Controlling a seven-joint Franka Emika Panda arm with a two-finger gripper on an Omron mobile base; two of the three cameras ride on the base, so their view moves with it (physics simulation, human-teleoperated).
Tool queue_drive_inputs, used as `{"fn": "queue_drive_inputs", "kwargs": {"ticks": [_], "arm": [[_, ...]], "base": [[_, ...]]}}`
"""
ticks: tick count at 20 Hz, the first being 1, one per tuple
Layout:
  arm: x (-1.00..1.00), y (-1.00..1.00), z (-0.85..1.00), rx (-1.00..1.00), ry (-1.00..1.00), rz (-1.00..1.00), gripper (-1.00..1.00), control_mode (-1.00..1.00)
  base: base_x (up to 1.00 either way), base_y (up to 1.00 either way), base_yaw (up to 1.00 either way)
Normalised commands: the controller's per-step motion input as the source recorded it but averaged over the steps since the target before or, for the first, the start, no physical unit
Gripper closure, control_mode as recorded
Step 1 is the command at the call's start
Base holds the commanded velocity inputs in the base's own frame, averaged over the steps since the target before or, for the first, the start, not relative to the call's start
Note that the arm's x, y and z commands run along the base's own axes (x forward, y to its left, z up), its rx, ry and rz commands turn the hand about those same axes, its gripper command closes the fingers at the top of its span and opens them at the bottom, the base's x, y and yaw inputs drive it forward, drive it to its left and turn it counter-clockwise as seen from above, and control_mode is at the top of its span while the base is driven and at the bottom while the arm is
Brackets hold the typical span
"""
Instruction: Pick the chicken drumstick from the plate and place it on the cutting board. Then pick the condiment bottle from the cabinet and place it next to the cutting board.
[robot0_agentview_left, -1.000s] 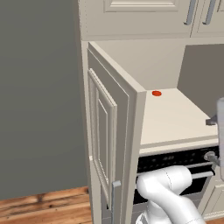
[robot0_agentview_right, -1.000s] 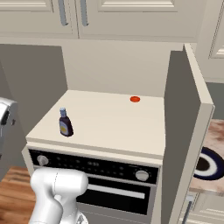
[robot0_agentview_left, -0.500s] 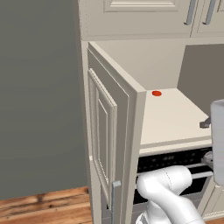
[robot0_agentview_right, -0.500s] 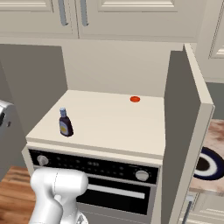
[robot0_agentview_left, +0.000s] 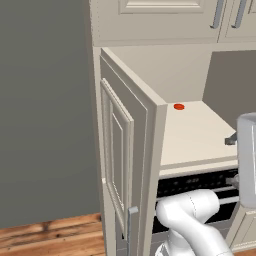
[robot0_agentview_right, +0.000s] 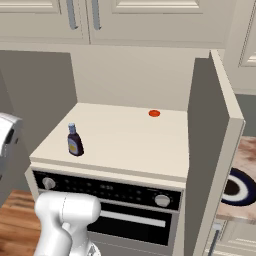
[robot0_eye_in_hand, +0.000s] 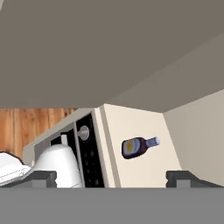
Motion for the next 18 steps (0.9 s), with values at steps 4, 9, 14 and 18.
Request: {"fn": "queue_drive_inputs", "kwargs": {"ticks": [4,9,14,18], "arm": [[0.18,-0.08,0.00,0.04,0.00,0.00,-1.00,-1.00],[0.13,-0.04,0.00,0.04,0.00,0.00,-1.00,-1.00],[0.13,0.00,-0.05,0.04,0.00,0.00,-1.00,-1.00],[0.13,0.00,-0.07,0.04,0.00,0.00,-1.00,-1.00]], "base": [[0.00,0.00,0.00],[0.00,0.00,0.00],[0.00,0.00,0.00],[0.00,0.00,0.00]]}}
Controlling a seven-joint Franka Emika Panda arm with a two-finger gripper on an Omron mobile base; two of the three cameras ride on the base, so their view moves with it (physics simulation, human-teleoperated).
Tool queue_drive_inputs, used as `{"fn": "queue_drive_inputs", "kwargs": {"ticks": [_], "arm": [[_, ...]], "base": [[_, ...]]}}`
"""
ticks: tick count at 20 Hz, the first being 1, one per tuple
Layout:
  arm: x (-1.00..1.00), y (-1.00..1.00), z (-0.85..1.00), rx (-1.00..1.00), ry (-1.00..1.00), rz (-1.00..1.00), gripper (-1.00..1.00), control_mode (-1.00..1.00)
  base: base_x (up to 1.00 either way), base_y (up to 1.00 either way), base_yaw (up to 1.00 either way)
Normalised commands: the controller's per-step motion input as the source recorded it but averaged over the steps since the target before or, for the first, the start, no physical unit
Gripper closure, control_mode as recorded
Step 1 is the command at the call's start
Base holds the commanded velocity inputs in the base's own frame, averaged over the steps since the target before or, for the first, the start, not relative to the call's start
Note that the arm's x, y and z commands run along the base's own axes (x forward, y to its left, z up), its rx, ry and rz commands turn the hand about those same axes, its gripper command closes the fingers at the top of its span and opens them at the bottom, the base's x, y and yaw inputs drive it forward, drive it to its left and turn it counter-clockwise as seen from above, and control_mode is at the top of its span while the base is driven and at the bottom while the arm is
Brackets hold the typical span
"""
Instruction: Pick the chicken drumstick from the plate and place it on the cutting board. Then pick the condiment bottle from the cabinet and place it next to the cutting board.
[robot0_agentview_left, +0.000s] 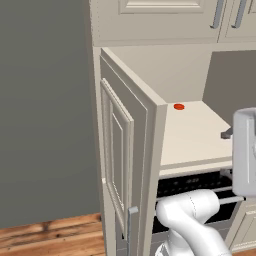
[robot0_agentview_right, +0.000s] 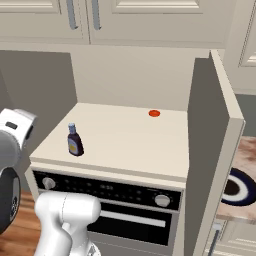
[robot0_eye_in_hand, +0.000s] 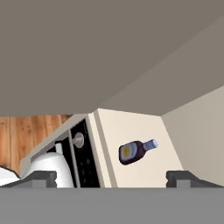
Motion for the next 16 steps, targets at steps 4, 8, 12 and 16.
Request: {"fn": "queue_drive_inputs", "kwargs": {"ticks": [4,8,12,16], "arm": [[0.12,0.00,-0.04,0.03,0.00,0.00,-1.00,-1.00],[0.16,0.00,-0.02,0.03,0.00,0.00,-1.00,-1.00],[0.18,0.00,0.00,0.02,0.00,0.00,-1.00,-1.00],[0.19,-0.01,0.00,0.02,0.00,0.00,-1.00,-1.00]], "base": [[0.00,0.00,0.00],[0.00,0.00,0.00],[0.00,0.00,0.00],[0.00,0.00,0.00]]}}
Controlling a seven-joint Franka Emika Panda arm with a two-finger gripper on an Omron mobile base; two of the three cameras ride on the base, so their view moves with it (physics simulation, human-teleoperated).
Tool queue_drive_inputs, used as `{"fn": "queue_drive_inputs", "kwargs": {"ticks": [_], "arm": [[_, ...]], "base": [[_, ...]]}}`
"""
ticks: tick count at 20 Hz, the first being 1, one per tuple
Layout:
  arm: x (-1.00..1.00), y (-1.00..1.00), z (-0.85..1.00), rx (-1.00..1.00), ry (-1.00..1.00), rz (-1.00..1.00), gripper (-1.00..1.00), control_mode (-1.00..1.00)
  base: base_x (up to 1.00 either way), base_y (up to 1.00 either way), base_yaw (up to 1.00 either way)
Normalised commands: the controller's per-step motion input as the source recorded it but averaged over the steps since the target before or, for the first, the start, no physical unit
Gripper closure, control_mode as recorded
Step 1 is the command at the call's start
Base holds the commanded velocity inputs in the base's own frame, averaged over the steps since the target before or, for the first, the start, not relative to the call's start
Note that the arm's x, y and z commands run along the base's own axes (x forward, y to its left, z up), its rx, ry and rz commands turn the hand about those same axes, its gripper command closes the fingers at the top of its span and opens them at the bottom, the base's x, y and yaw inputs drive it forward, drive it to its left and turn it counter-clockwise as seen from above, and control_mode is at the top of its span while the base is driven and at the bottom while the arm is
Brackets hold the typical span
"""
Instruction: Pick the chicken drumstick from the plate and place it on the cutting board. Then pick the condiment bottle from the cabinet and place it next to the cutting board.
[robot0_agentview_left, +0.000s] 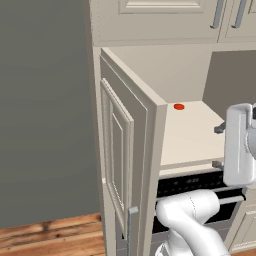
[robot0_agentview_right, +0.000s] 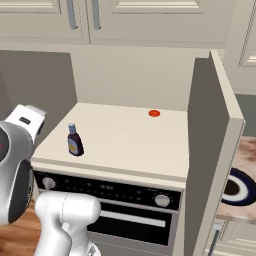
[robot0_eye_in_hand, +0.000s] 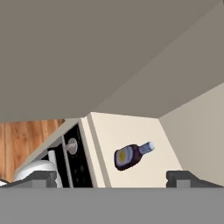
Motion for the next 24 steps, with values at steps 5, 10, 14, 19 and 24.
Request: {"fn": "queue_drive_inputs", "kwargs": {"ticks": [5,10,14,19,24], "arm": [[0.20,-0.07,0.00,0.02,0.00,0.00,-1.00,-1.00],[0.16,-0.10,-0.01,0.03,0.00,0.00,-1.00,-1.00],[0.11,-0.07,-0.04,0.02,0.00,0.00,-1.00,-1.00],[0.09,0.00,-0.12,0.02,0.00,0.00,-1.00,-1.00],[0.12,0.00,-0.16,0.03,0.00,0.00,-1.00,-1.00]], "base": [[0.00,0.00,0.00],[0.00,0.00,0.00],[0.00,0.00,0.00],[0.00,0.00,0.00],[0.00,0.00,0.00]]}}
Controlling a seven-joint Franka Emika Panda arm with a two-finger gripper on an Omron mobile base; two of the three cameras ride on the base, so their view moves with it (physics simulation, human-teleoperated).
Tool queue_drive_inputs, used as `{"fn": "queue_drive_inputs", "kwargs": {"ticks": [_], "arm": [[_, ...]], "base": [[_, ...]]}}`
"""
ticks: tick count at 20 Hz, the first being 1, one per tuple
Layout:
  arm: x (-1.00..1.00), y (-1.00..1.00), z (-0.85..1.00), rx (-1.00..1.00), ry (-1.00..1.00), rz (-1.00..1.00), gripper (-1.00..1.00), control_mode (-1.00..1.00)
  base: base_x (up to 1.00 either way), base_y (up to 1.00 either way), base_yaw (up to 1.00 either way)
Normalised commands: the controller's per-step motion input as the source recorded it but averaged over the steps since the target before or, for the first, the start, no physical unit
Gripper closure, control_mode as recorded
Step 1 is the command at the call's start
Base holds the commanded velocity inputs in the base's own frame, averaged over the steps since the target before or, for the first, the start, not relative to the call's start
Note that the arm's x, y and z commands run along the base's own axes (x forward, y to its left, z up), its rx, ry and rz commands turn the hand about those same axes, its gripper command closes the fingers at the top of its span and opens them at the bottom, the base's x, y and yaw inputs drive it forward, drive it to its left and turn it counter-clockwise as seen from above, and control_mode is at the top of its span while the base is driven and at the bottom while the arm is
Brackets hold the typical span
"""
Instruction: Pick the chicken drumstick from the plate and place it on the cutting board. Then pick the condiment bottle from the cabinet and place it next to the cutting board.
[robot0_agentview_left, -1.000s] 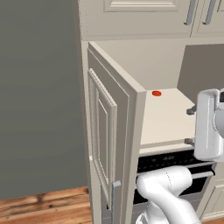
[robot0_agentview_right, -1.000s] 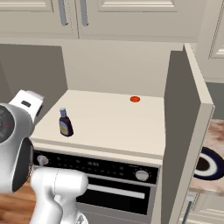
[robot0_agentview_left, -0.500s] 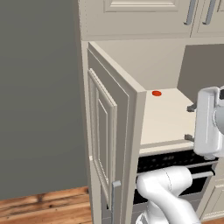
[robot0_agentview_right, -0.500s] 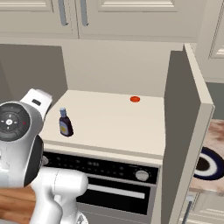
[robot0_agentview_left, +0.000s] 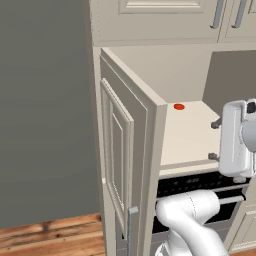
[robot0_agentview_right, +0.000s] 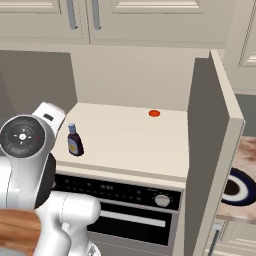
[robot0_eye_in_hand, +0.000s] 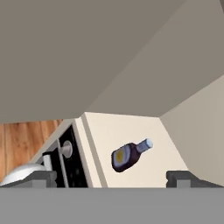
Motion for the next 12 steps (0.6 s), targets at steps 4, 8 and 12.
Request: {"fn": "queue_drive_inputs", "kwargs": {"ticks": [4,8,12], "arm": [[0.15,0.00,-0.17,0.04,0.00,0.00,-1.00,-1.00],[0.17,0.00,-0.22,0.05,0.00,0.00,-1.00,-1.00],[0.19,0.00,-0.21,0.06,0.00,0.00,-1.00,-1.00]], "base": [[0.00,0.00,0.00],[0.00,0.00,0.00],[0.00,0.00,0.00]]}}
